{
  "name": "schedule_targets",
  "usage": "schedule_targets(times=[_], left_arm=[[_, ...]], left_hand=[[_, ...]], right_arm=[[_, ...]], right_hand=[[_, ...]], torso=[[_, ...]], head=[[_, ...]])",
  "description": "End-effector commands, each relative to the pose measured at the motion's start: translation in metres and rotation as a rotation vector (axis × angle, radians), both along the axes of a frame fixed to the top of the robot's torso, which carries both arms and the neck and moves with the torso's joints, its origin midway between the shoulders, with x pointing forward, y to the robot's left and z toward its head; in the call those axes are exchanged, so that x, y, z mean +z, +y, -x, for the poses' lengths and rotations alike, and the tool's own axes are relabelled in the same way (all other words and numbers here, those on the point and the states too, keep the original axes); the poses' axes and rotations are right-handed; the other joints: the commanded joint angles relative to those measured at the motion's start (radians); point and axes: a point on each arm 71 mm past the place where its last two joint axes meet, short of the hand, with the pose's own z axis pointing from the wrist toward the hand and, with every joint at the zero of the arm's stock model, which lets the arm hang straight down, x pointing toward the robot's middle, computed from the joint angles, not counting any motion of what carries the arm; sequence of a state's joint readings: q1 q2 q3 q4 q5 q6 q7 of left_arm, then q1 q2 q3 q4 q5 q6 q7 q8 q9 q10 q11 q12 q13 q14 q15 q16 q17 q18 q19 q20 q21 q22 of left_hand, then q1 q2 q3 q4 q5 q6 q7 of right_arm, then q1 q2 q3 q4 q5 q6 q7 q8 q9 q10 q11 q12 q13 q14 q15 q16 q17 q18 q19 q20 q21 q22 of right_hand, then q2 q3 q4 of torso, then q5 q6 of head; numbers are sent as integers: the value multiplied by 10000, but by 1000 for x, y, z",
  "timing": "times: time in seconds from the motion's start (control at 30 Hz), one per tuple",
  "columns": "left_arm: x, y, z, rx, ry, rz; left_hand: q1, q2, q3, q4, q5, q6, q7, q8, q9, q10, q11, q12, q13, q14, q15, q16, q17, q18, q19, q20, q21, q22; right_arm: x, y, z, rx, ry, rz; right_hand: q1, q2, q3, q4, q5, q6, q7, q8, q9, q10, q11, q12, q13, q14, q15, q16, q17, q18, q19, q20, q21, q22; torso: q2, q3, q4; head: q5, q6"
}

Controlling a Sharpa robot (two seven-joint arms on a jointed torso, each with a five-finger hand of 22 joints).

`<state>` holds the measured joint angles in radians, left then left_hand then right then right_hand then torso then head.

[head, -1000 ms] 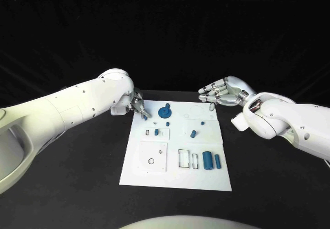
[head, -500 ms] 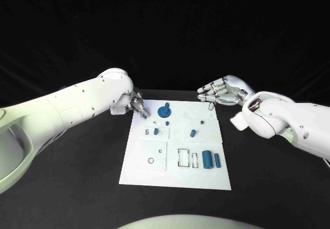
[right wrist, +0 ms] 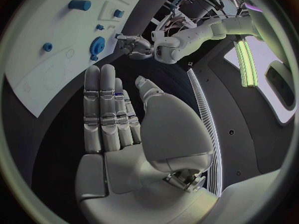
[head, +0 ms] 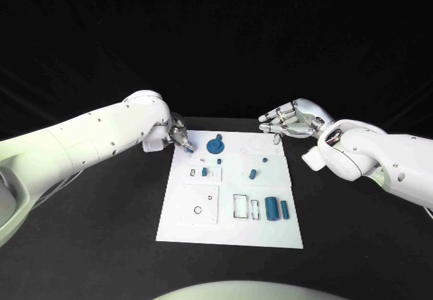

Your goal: Assemble the parts on the task board

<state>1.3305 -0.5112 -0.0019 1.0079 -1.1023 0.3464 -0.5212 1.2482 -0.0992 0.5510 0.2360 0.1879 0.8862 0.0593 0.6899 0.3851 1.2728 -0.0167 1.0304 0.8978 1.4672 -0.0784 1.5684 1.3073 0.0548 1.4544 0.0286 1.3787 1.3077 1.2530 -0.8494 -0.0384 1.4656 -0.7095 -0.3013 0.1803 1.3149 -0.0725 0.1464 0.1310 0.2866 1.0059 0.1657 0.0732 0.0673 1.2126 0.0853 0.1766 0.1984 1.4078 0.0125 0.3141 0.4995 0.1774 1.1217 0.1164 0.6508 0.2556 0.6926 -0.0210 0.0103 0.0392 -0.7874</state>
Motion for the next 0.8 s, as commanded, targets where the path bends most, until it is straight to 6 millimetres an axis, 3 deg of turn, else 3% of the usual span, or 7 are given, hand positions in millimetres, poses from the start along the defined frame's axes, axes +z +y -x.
schedule_targets(times=[0.03,0.33,0.63,0.8], left_arm=[[6,-3,4,193,-585,924],[8,-5,32,-409,-1159,1383],[-7,-9,56,-965,-1085,1200],[-12,-11,64,-1220,-861,909]], left_hand=[[-173,-14,1603,-1507,104,6,-1,55,14,72,-11,81,9,1036,-5,24,2635,56,58,30,7,201],[-540,-121,1976,-1752,372,50,-38,170,57,190,-46,204,111,1036,-31,24,2635,22,135,4,115,356],[-640,-167,2087,-1838,389,91,-57,205,51,209,-62,204,101,1036,-40,24,2635,44,95,-4,42,273],[-692,-187,2139,-1873,389,112,-65,222,42,230,-70,221,117,1036,-46,24,2635,44,94,-9,40,276]], right_arm=[[-1,1,1,188,63,18],[0,0,1,115,3,9],[-1,-1,1,52,-35,6],[-1,-1,1,55,-42,3]], right_hand=[[-20,90,0,2,46,-21,46,-42,11,-21,52,-52,-11,14,18,-47,16,57,80,4,-43,-18],[-28,82,-7,6,57,-21,47,-42,11,-23,54,-53,-14,12,20,-53,18,56,80,5,-50,-21],[-28,75,-11,5,77,-22,46,-42,11,-25,53,-56,-18,10,21,-59,21,56,79,7,-56,-25],[-28,75,-11,5,77,-22,46,-42,11,-25,53,-56,-18,10,21,-59,21,56,79,7,-56,-25]], torso=[[-10,10,14],[-12,11,19],[-79,10,126],[-72,3,109]], head=[[-20,-34],[29,-45],[3,-140],[25,-131]])
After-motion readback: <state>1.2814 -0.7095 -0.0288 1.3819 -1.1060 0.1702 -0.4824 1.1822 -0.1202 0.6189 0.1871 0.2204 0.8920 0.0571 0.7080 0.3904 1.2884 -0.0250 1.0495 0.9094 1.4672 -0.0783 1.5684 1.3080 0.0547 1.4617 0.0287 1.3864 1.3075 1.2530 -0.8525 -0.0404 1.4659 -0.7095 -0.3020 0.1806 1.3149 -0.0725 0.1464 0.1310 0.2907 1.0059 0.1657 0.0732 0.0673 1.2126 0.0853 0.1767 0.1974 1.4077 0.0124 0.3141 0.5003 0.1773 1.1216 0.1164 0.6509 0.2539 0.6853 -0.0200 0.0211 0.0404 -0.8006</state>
